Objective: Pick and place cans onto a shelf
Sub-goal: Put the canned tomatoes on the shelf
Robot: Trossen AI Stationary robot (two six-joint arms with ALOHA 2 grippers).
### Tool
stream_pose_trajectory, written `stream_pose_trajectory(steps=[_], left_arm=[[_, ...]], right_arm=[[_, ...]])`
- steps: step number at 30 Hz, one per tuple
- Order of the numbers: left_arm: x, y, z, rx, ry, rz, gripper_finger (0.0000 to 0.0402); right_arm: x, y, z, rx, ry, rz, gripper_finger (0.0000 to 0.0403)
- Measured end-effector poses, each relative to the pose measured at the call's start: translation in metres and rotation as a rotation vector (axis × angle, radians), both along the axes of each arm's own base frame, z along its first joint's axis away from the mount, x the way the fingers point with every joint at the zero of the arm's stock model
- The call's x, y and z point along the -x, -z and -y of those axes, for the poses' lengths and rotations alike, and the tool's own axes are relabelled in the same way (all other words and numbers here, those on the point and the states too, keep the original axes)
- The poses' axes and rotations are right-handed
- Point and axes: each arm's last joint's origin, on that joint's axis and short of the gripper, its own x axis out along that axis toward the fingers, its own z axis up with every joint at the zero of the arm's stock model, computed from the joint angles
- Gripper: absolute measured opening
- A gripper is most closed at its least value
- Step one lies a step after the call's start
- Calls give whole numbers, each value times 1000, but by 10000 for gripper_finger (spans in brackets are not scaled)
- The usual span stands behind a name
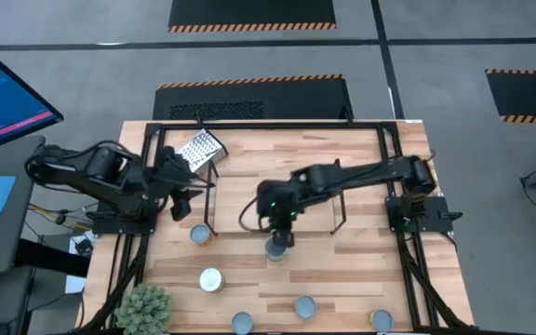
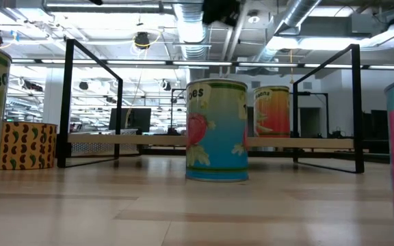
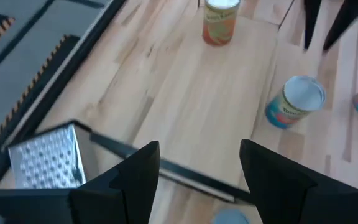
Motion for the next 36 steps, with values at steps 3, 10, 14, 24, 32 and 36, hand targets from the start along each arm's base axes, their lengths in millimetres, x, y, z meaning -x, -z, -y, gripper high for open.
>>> stream_pose_trajectory(steps=[3,10,14,24,32,36], left_arm=[[6,1,5,26,-8,-10,212],[14,7,15,18,-39,-56,212],[17,9,19,-29,-44,-47,212],[18,10,23,-36,-47,-31,212],[18,12,23,-56,-54,-32,212],[17,12,24,-58,-54,-30,212]], right_arm=[[-13,25,-4,-5,-11,-63,126],[-28,62,-7,-165,1,-212,187],[-30,54,6,-247,67,-226,214],[-37,50,24,-241,63,-197,221],[-42,84,10,-210,-33,-310,214],[-41,95,8,-197,-37,-370,211]])
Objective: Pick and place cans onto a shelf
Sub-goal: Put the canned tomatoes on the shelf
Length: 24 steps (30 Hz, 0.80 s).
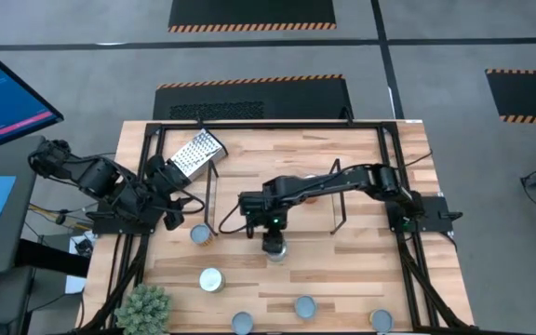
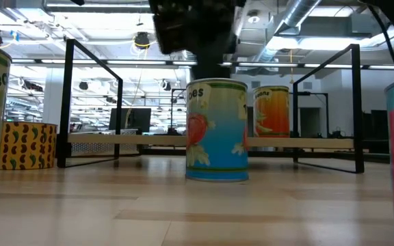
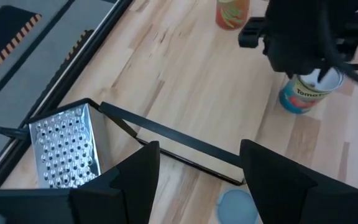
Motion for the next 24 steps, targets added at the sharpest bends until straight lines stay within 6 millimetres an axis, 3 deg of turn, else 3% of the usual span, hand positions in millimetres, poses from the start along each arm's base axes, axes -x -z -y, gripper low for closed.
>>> stream_pose_trajectory(steps=[9,13,20,24], left_arm=[[0,0,0,-8,0,0,212],[0,0,0,-8,0,0,212],[0,-1,-1,-36,2,5,212],[0,-1,-1,-38,1,6,212]], right_arm=[[-1,17,0,20,19,-88,199],[-3,18,-1,10,58,-101,158],[-5,-3,0,49,58,-92,18],[0,-35,3,133,50,-93,10]])
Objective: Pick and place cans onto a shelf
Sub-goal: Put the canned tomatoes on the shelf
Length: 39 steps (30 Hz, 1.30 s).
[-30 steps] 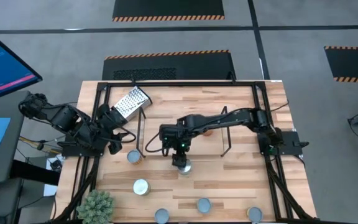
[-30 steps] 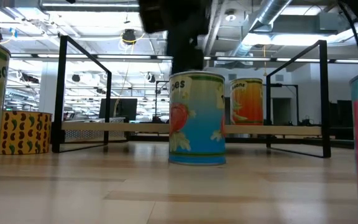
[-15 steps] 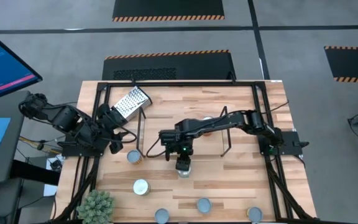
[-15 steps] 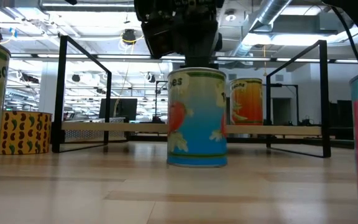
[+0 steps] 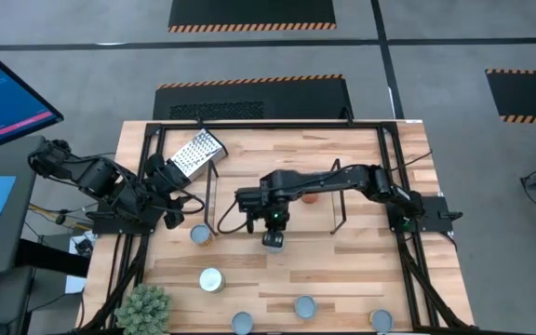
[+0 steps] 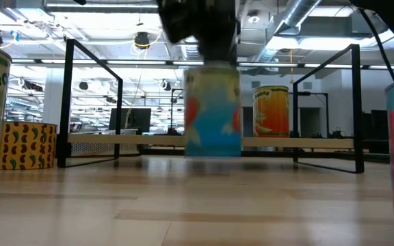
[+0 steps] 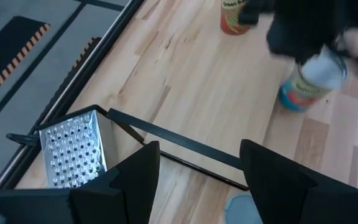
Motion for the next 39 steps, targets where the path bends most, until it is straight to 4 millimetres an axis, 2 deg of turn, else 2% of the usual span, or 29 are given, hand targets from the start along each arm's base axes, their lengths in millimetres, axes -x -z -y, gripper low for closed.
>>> stream_pose_trajectory(steps=[4,9,17,22,27,31,34,39], left_arm=[[0,0,0,0,0,0,212],[0,0,0,0,-1,2,212],[0,0,0,-14,-10,9,212],[0,0,0,-15,-10,9,212],[0,-1,-1,-29,-19,16,212],[0,-1,-2,-52,-34,30,212],[-1,-2,-2,-60,-44,49,212],[-3,-3,-1,-60,-53,76,212]], right_arm=[[10,-34,2,83,-1,14,6],[29,-75,4,73,38,117,4],[50,-98,6,158,71,170,3],[66,-93,5,207,77,122,2],[98,-81,2,223,82,25,2],[118,-68,2,224,97,13,1],[126,-59,4,215,107,37,1],[129,-43,16,216,112,55,1]])
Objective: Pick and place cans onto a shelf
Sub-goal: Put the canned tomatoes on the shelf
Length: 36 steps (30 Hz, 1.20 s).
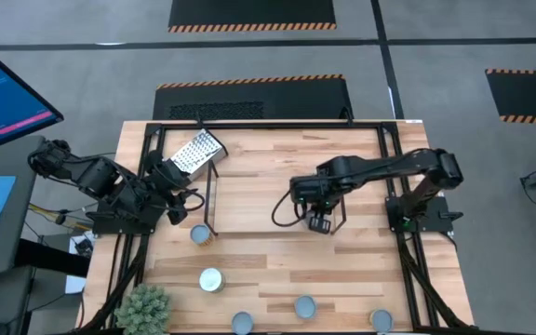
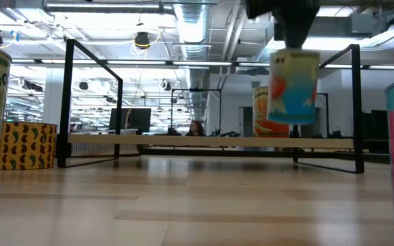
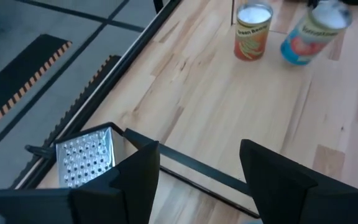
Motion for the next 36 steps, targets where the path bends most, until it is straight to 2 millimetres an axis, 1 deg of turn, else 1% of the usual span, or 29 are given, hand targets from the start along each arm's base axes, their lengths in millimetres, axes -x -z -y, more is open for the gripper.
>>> stream_pose_trajectory(steps=[8,12,20,29,32,36], left_arm=[[-1,-1,0,24,-17,24,212],[-1,-1,1,27,-17,30,212],[-1,-1,1,22,-15,29,212],[-1,-1,1,20,-14,28,212],[-1,-1,1,20,-14,27,212],[-1,-1,1,20,-14,27,212]], right_arm=[[-6,20,13,5,-37,-42,1],[-6,22,17,7,-33,-48,8],[-6,22,26,12,-8,-47,51],[-6,22,37,14,29,-47,59],[-7,17,39,13,35,-32,59],[-12,-5,34,12,22,51,59]])
